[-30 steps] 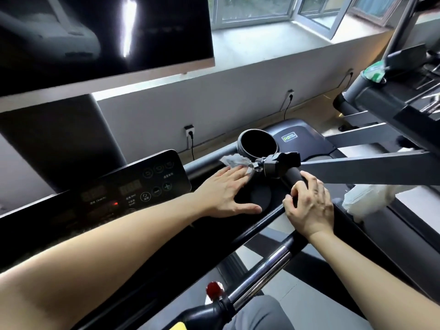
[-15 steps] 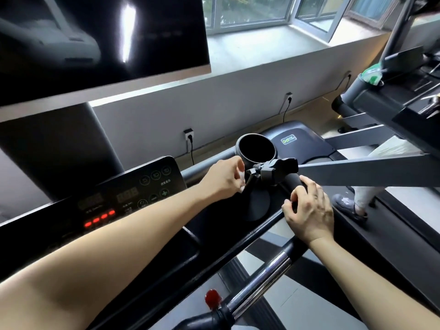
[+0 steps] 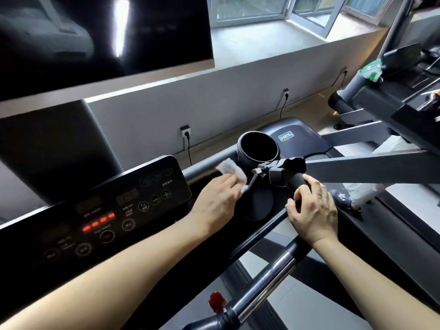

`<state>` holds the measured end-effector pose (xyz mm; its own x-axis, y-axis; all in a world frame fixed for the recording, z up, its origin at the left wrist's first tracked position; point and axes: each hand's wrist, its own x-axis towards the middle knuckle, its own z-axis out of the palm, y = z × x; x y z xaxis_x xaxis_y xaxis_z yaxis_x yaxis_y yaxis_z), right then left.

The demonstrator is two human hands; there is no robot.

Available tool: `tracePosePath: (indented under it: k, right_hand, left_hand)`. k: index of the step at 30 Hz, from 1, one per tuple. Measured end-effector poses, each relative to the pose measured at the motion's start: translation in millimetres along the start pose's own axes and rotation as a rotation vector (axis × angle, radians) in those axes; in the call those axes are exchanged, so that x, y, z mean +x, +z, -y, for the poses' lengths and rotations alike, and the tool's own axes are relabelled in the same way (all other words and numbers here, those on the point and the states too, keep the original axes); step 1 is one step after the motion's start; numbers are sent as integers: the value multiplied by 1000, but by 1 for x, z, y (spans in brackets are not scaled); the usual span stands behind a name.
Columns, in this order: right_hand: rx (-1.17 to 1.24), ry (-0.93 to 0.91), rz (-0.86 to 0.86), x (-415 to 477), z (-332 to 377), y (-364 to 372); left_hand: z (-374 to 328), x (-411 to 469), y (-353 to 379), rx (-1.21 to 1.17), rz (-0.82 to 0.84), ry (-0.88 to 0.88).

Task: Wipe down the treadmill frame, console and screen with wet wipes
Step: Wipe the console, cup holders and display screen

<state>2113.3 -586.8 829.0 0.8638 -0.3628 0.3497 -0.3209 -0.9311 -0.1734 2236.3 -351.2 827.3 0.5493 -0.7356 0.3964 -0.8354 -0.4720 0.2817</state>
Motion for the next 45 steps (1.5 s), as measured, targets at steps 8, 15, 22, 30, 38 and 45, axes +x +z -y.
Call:
tracePosePath:
  k: [8, 15, 22, 30, 38, 45]
  right_hand:
    - [-27, -4, 6, 1, 1, 1]
    - [-10, -14, -2, 1, -1, 1]
    - [9, -18, -18, 2, -3, 2]
    - [11, -20, -18, 0, -1, 4]
    - [38, -12, -16, 1, -2, 1]
    - [72, -9, -34, 1, -3, 2]
  left_hand:
    - [-2, -33, -21, 141, 5, -28]
    - [9, 18, 7, -6, 159, 84]
    - [-5, -21, -3, 227, 25, -63]
    - [-23, -69, -29, 428, 201, -128]
    - [-5, 6, -27, 680, 303, -138]
    - [0, 54, -45, 695, 382, 16]
